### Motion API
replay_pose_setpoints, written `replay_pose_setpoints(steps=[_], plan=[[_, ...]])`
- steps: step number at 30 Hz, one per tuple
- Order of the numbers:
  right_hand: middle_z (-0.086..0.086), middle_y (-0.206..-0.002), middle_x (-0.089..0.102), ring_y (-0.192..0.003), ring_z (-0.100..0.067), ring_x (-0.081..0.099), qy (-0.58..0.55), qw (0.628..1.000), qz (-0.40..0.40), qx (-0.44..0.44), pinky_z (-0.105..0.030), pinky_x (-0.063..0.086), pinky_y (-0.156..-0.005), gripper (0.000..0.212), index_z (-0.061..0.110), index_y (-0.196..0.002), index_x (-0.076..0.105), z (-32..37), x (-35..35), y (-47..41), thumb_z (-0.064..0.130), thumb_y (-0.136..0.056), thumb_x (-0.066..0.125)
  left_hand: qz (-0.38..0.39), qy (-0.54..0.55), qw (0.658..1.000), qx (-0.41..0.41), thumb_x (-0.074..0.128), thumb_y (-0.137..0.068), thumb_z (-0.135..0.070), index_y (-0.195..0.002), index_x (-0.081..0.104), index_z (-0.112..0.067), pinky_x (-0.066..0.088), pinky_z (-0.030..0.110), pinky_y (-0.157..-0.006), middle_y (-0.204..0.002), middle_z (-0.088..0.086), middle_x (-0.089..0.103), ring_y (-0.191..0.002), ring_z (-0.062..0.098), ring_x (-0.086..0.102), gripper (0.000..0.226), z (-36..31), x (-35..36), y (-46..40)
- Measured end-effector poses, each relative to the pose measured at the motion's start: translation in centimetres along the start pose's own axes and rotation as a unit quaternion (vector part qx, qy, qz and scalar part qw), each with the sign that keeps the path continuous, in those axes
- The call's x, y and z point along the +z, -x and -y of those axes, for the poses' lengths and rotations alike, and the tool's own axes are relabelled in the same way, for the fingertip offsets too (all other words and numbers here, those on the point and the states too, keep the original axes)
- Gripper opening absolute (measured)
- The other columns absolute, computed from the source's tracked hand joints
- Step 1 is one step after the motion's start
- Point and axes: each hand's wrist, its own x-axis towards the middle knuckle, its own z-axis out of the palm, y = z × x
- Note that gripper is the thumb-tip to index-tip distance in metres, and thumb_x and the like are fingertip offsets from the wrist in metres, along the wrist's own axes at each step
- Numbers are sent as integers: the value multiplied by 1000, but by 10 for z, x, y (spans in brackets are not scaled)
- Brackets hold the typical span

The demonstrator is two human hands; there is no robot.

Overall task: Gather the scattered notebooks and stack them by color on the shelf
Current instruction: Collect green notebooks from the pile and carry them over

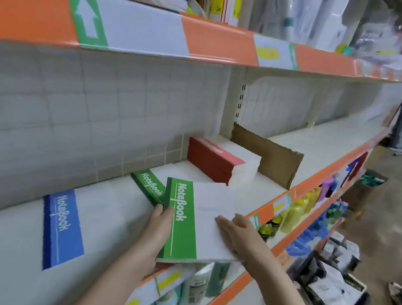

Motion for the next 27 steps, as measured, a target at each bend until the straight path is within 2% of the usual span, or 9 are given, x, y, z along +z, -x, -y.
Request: replay_pose_setpoints(steps=[3,5,9,11,13,18,22,24,27], plan=[[-1,-77,43,-67,-14,49,55,997,40,-37,-26,31,-60,25,14,-85,44,13,-4,-40,36,-93,54,-49,25,998,-8,36,-102,-29,-145,35,-16,49,27,-64,-132,11,56,-107,29,61,45,-5,7,-23],[2,-71,42,-61,-10,47,81,993,65,-61,-22,30,-54,26,16,-79,43,20,-4,-65,34,-93,55,-74,46,996,-15,36,-102,-30,-146,34,-17,50,28,-65,-133,11,56,-106,29,62,46,-9,9,-35],[2,-59,38,-51,-11,37,129,980,106,-108,-23,27,-47,35,16,-66,38,30,5,-106,30,-92,57,-124,67,990,-9,37,-102,-30,-130,50,-12,52,26,-57,-107,8,68,-84,20,68,35,-17,7,-50],[-2,-63,41,-56,-16,41,135,975,129,-120,-25,31,-52,33,14,-67,42,34,10,-122,29,-91,59,-146,76,986,-7,36,-102,-27,-113,59,-9,57,38,-76,-98,10,71,-87,24,69,31,-20,4,-56],[-4,-71,50,-65,-19,49,148,970,144,-127,-27,36,-58,28,10,-75,49,38,15,-138,32,-90,60,-170,67,983,-10,36,-102,-22,-104,62,-6,51,47,-92,-99,16,70,-95,30,67,31,-22,-1,-64],[-8,-72,55,-65,-21,51,197,953,163,-165,-28,35,-58,31,9,-75,52,43,31,-168,34,-87,64,-228,-8,974,3,37,-100,-10,-82,61,-1,44,31,-63,-81,19,64,-73,27,59,31,-25,-13,-81],[-8,-71,51,-65,-22,46,241,937,135,-215,-31,30,-58,36,8,-73,48,44,42,-181,37,-86,64,-264,-143,953,41,39,-99,-12,-59,45,-12,27,21,-42,-55,2,45,-49,14,39,40,-22,-19,-91],[-6,-67,47,-63,-22,42,254,930,123,-235,-33,28,-58,40,8,-70,44,43,45,-184,38,-86,65,-289,-197,935,57,43,-98,-12,-53,32,-17,21,21,-41,-49,-2,33,-46,12,31,47,-20,-20,-97],[-5,-64,45,-62,-22,40,260,927,114,-244,-33,27,-57,42,7,-68,43,40,47,-191,39,-85,65,-308,-265,912,63,46,-98,-15,-53,30,-16,20,22,-44,-50,-2,33,-47,11,31,47,-16,-22,-106]])
